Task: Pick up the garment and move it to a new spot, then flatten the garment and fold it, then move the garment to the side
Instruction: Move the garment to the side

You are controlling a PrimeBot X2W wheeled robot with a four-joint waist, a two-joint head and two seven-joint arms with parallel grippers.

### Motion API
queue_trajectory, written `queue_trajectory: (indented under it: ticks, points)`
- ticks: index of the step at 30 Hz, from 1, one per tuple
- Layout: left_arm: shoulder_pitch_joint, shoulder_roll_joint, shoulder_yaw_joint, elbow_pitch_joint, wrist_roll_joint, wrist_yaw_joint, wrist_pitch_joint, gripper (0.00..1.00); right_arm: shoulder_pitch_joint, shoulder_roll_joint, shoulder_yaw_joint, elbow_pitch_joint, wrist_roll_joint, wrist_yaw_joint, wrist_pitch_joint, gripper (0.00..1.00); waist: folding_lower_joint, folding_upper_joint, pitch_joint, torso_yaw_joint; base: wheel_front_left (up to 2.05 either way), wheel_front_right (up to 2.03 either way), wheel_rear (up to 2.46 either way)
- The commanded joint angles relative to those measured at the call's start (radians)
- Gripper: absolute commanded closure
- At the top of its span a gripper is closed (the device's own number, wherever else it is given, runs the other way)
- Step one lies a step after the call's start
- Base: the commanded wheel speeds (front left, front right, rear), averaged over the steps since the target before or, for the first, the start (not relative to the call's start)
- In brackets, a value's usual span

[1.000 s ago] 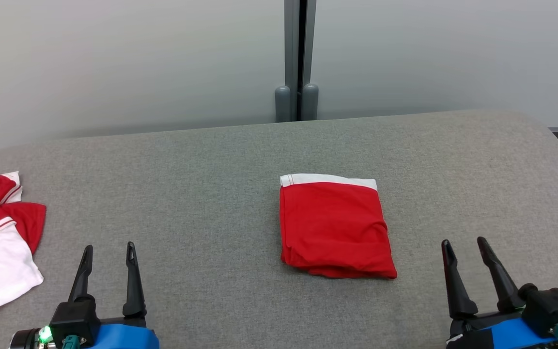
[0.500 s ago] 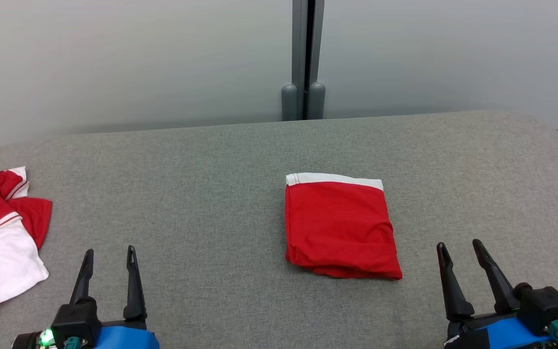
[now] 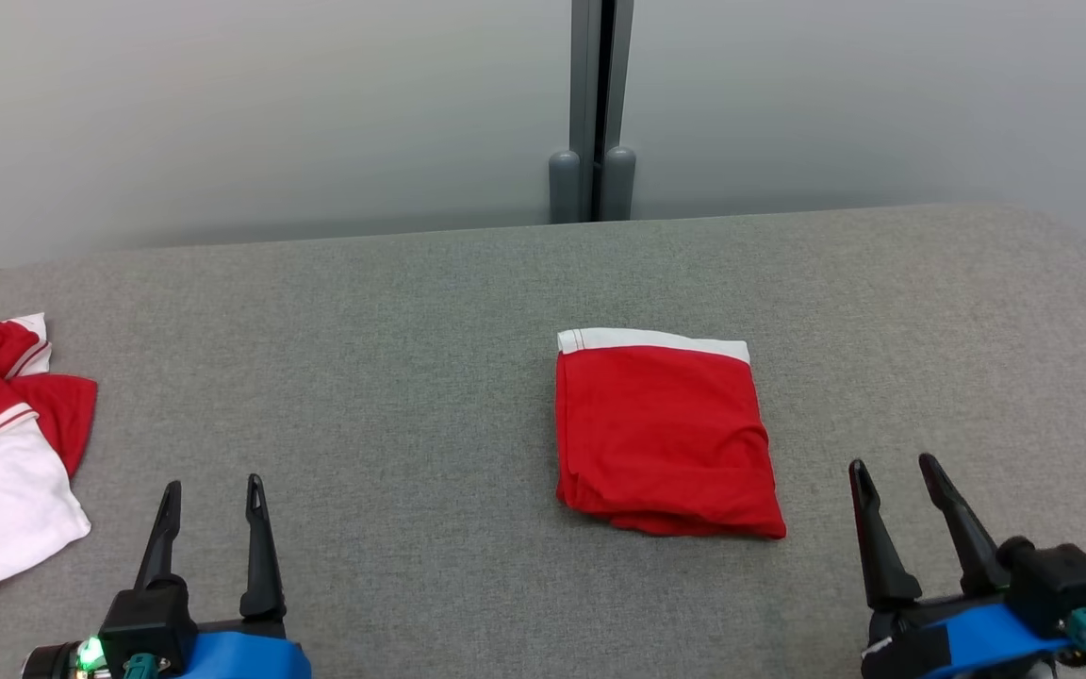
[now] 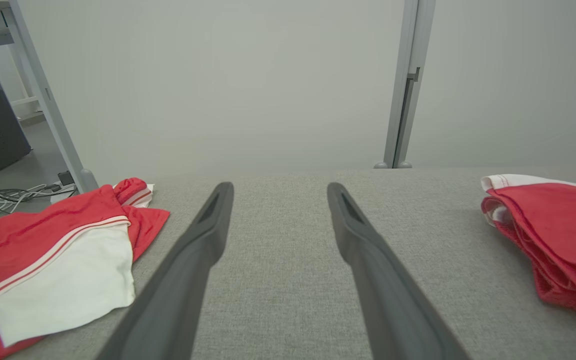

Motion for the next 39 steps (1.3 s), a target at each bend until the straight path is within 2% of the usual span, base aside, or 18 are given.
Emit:
queue_trajectory:
  ticks: [1, 9, 16, 25, 39]
  points:
    - [-0.013, 0.002, -0.004, -0.006, -0.001, 0.007, -0.003, 0.0, -0.04, 0.0, 0.005, -0.006, 0.001, 0.001, -0.001, 0.0, 0.0, 0.0, 0.007, 0.0, 0.0, 0.0, 0.0]
    - [-0.048, -0.001, -0.018, -0.013, 0.003, 0.004, -0.003, 0.0, -0.239, -0.041, 0.038, 0.013, -0.014, 0.001, 0.031, 0.0, 0.0, 0.0, 0.059, 0.017, 0.0, 0.0, 0.0]
    - [-0.083, -0.008, -0.042, -0.008, -0.001, -0.001, -0.003, 0.0, -0.384, -0.072, 0.037, 0.123, -0.017, 0.001, 0.074, 0.0, 0.0, 0.0, 0.112, 0.056, 0.0, 0.0, 0.0]
    - [-0.131, -0.014, -0.06, -0.003, -0.011, 0.003, -0.003, 0.0, -0.436, -0.084, 0.031, 0.337, -0.018, 0.001, 0.097, 0.0, 0.0, 0.0, 0.177, 0.102, 0.0, 0.0, 0.0]
    - [-0.17, -0.02, -0.079, 0.003, -0.015, 0.01, -0.003, 0.0, -0.476, -0.055, 0.076, 0.597, 0.024, 0.001, 0.048, 0.0, 0.0, 0.0, 0.234, 0.116, 0.0, 0.0, 0.0]
